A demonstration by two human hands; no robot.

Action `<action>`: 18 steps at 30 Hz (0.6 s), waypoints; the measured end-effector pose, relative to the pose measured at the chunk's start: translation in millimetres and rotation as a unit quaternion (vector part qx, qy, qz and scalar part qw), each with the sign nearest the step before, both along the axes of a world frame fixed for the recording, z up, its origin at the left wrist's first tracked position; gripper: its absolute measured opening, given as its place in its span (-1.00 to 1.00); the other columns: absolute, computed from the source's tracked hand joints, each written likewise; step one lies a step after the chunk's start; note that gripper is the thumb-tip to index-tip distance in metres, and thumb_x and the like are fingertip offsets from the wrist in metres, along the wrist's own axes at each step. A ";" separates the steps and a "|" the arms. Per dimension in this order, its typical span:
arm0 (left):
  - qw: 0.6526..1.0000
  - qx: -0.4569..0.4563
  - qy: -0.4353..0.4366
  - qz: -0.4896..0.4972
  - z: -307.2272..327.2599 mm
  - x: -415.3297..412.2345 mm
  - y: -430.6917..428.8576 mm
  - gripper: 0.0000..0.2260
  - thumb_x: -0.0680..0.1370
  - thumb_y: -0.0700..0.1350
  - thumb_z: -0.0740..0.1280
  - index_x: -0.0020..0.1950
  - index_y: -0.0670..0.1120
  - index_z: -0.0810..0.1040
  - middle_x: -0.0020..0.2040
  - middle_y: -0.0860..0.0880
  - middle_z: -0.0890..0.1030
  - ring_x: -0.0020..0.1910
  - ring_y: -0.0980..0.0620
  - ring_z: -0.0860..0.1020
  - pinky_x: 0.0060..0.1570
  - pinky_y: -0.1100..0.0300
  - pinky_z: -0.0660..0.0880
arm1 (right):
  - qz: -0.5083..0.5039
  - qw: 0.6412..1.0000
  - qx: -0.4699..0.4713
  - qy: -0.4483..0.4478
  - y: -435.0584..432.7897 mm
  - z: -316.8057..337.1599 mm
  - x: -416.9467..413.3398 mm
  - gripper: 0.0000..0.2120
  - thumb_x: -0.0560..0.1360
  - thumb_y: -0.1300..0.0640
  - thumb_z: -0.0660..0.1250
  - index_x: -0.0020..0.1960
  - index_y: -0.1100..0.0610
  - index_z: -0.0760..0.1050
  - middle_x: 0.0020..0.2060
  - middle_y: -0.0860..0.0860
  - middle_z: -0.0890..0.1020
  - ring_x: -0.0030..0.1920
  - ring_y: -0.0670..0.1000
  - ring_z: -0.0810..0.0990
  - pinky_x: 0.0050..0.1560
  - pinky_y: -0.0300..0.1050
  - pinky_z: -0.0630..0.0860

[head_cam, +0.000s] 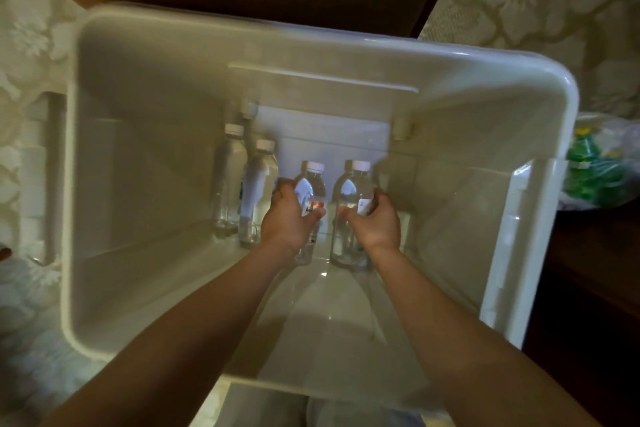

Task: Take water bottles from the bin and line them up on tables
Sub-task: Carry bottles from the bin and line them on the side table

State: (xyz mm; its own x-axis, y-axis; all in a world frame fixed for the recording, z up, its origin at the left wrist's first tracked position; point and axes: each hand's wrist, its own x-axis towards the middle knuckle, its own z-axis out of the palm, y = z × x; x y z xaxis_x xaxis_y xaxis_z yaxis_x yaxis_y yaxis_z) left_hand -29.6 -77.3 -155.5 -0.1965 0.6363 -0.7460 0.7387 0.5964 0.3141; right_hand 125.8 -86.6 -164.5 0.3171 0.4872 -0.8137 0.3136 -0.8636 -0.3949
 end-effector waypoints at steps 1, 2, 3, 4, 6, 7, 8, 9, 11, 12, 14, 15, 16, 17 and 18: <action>1.000 0.005 -0.011 0.008 1.1 -1.5 -0.1 -0.44 0.49 0.10 0.43 0.36 -0.06 0.28 0.32 -0.11 0.46 0.13 -0.18 0.55 -0.11 0.10 0.38 | -0.004 1.000 0.005 0.003 0.3 1.0 -0.5 -0.41 0.34 0.01 0.58 0.30 0.09 0.48 0.06 -0.01 0.61 0.08 0.05 0.60 0.11 -0.10 0.51; 0.999 0.009 -0.025 0.020 3.1 -3.5 -0.2 -0.47 0.49 0.09 0.43 0.34 -0.04 0.30 0.29 -0.09 0.48 0.11 -0.17 0.55 -0.10 0.09 0.40 | -0.007 1.000 0.008 0.004 0.3 1.9 -0.8 -0.44 0.33 0.01 0.59 0.26 0.08 0.50 0.04 0.01 0.64 0.04 0.06 0.62 0.10 -0.08 0.54; 0.998 0.018 -0.040 0.033 7.4 -5.2 0.5 -0.48 0.49 0.09 0.44 0.33 -0.01 0.31 0.27 -0.08 0.50 0.11 -0.14 0.55 -0.05 0.08 0.44 | -0.010 1.000 0.008 0.005 0.4 3.3 -1.0 -0.48 0.33 0.02 0.59 0.22 0.08 0.52 0.01 0.02 0.65 -0.01 0.06 0.62 0.07 -0.06 0.55; 0.997 0.027 -0.053 0.046 11.7 -7.1 1.0 -0.48 0.48 0.10 0.45 0.33 0.01 0.33 0.25 -0.06 0.51 0.12 -0.12 0.55 0.01 0.05 0.48 | -0.011 1.000 0.011 0.008 1.1 6.2 -0.8 -0.54 0.33 0.03 0.59 0.16 0.09 0.53 -0.06 0.01 0.64 -0.07 0.05 0.61 0.01 -0.08 0.54; 0.993 0.045 -0.084 0.075 25.1 -10.4 2.5 -0.44 0.44 0.12 0.48 0.36 0.04 0.35 0.23 -0.02 0.55 0.15 -0.06 0.56 0.12 -0.02 0.51 | -0.010 1.000 0.015 0.015 4.0 17.6 -3.2 -0.62 0.34 0.06 0.59 0.06 0.08 0.53 -0.18 -0.01 0.60 -0.17 0.02 0.57 -0.09 -0.14 0.48; 0.990 0.054 -0.097 0.090 33.5 -12.0 3.1 -0.41 0.42 0.12 0.49 0.37 0.05 0.36 0.22 -0.01 0.56 0.16 -0.04 0.56 0.15 -0.05 0.52 | -0.011 1.000 0.015 0.023 6.2 25.7 -5.7 -0.61 0.34 0.06 0.60 0.07 0.10 0.53 -0.17 -0.01 0.61 -0.16 0.03 0.59 -0.08 -0.14 0.50; 0.986 0.059 -0.112 0.109 43.1 -13.3 3.9 -0.38 0.40 0.12 0.50 0.39 0.04 0.36 0.20 0.00 0.58 0.16 -0.02 0.57 0.16 -0.06 0.52 | -0.013 0.999 0.017 0.034 8.5 35.3 -8.2 -0.57 0.33 0.05 0.60 0.11 0.13 0.55 -0.15 -0.01 0.63 -0.13 0.03 0.61 -0.04 -0.12 0.53; 0.982 0.066 -0.123 0.128 53.7 -14.3 4.8 -0.34 0.38 0.15 0.51 0.40 0.02 0.36 0.17 0.00 0.59 0.15 -0.01 0.57 0.18 -0.05 0.52 | -0.017 0.999 0.022 0.045 10.8 45.0 -10.5 -0.54 0.32 0.05 0.61 0.14 0.15 0.56 -0.16 -0.01 0.65 -0.13 0.02 0.63 -0.03 -0.13 0.56; 0.976 0.083 -0.128 0.154 74.5 -18.2 5.5 -0.28 0.34 0.19 0.52 0.42 0.00 0.36 0.15 0.02 0.56 0.15 0.03 0.55 0.21 -0.03 0.50 | -0.015 0.997 0.036 0.069 14.5 65.2 -13.7 -0.62 0.33 0.10 0.61 0.07 0.14 0.58 -0.26 -0.06 0.61 -0.22 -0.01 0.60 -0.14 -0.18 0.53; 0.973 0.094 -0.129 0.166 87.1 -20.5 5.7 -0.28 0.36 0.16 0.53 0.43 -0.02 0.36 0.15 0.04 0.54 0.16 0.05 0.53 0.23 0.00 0.49 | -0.007 0.996 0.044 0.076 16.5 74.7 -14.7 -0.67 0.32 0.11 0.61 0.01 0.11 0.58 -0.28 -0.07 0.60 -0.23 -0.01 0.59 -0.18 -0.19 0.52; 0.963 0.122 -0.143 0.194 110.6 -27.0 4.3 -0.30 0.38 0.09 0.54 0.44 -0.04 0.37 0.20 0.02 0.54 0.18 0.06 0.52 0.24 0.05 0.47 | 0.009 0.994 0.050 0.092 20.5 94.8 -16.3 -0.69 0.29 0.09 0.63 -0.06 0.05 0.58 -0.25 -0.03 0.63 -0.20 0.02 0.63 -0.10 -0.13 0.59; 0.957 0.132 -0.152 0.207 124.3 -30.7 3.5 -0.32 0.40 0.06 0.54 0.45 -0.04 0.37 0.20 0.01 0.54 0.19 0.06 0.52 0.24 0.09 0.46 | 0.014 0.994 0.049 0.100 22.6 106.5 -18.6 -0.67 0.26 0.06 0.64 -0.07 0.02 0.58 -0.20 0.00 0.66 -0.16 0.03 0.67 -0.02 -0.04 0.63; 0.953 0.141 -0.154 0.221 137.8 -34.9 2.2 -0.34 0.41 0.02 0.54 0.45 -0.03 0.37 0.17 0.03 0.52 0.18 0.06 0.51 0.21 0.13 0.45 | 0.022 0.992 0.052 0.111 24.5 119.6 -21.0 -0.62 0.21 0.01 0.65 -0.07 0.00 0.57 -0.16 0.02 0.67 -0.14 0.04 0.69 0.03 0.05 0.64; 0.948 0.153 -0.156 0.231 152.0 -39.0 0.2 -0.36 0.41 0.00 0.54 0.44 -0.03 0.39 0.13 0.05 0.51 0.15 0.05 0.52 0.17 0.15 0.45 | 0.028 0.991 0.059 0.119 25.9 132.4 -23.7 -0.53 0.13 -0.06 0.65 -0.05 -0.03 0.54 -0.12 0.04 0.67 -0.11 0.05 0.70 0.05 0.12 0.64; 0.942 0.162 -0.164 0.245 164.7 -44.0 -2.7 -0.37 0.39 0.00 0.55 0.41 -0.02 0.42 0.10 0.07 0.53 0.12 0.04 0.55 0.11 0.16 0.47 | 0.037 0.989 0.065 0.127 27.5 144.4 -26.8 -0.43 0.05 -0.13 0.64 -0.02 -0.04 0.52 -0.10 0.05 0.67 -0.10 0.06 0.70 0.06 0.16 0.64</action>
State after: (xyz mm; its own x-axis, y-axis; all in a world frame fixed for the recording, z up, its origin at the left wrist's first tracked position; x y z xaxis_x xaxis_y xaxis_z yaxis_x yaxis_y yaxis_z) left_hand -73.5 -80.0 9.2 -0.3183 0.7337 -0.6003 0.2308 0.6742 0.7016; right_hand 99.0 -59.1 -20.1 0.0707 0.6071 -0.7915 0.2502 -0.7789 -0.5751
